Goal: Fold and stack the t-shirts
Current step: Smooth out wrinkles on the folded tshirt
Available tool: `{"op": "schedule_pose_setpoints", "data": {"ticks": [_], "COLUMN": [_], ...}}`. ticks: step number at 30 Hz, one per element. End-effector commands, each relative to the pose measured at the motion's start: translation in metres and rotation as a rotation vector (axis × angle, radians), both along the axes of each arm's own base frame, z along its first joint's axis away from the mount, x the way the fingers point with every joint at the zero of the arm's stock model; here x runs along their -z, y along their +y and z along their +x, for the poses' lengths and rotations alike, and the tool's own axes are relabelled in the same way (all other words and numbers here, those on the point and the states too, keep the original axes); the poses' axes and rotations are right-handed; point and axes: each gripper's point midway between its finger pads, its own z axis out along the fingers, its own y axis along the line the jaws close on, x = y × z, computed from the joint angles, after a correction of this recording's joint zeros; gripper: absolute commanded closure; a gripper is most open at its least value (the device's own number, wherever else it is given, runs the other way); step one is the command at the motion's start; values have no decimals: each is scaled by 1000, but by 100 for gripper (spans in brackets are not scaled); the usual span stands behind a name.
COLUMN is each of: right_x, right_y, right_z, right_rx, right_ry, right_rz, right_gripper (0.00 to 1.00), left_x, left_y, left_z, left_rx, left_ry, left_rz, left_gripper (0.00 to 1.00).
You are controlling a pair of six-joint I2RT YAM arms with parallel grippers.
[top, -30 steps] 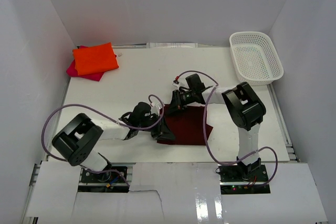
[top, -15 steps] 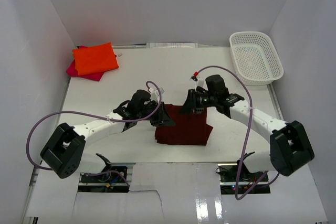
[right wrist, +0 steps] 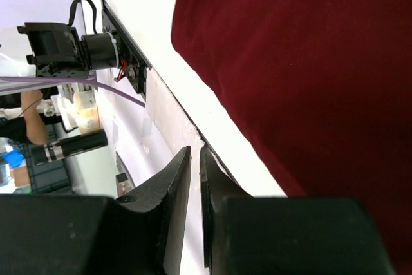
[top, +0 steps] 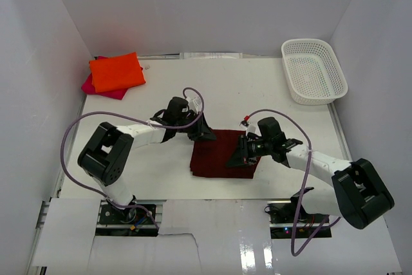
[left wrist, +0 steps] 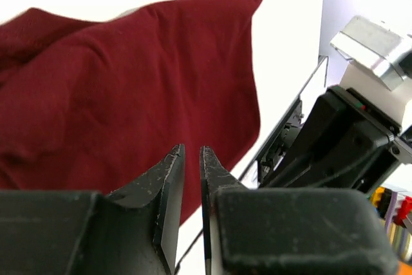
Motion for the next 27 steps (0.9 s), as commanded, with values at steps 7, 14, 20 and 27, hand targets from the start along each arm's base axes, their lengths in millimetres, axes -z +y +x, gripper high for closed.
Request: {"op": "schedule_pose_setpoints", "data": {"ticks": [7, 14, 20, 27], "right_x": [17, 91, 117, 103], "right_y": [22, 5, -9, -9], "right_z": [8, 10, -5, 8], "right_rx": [-46, 38, 54, 49], "right_ry": [40, 155, 228, 165], "right_rz": [111, -63, -146, -171], "right_gripper": [84, 88, 89, 88], "left_x": [5, 23, 52, 77], "left_y": [-18, 5, 40, 77], "left_z": [17, 21, 28, 54], "left_rx": [63, 7, -101, -276], "left_ry": [-45, -14, 75, 119], "left_rz": [-40, -2, 55, 267], "left_gripper": [74, 74, 74, 75]}}
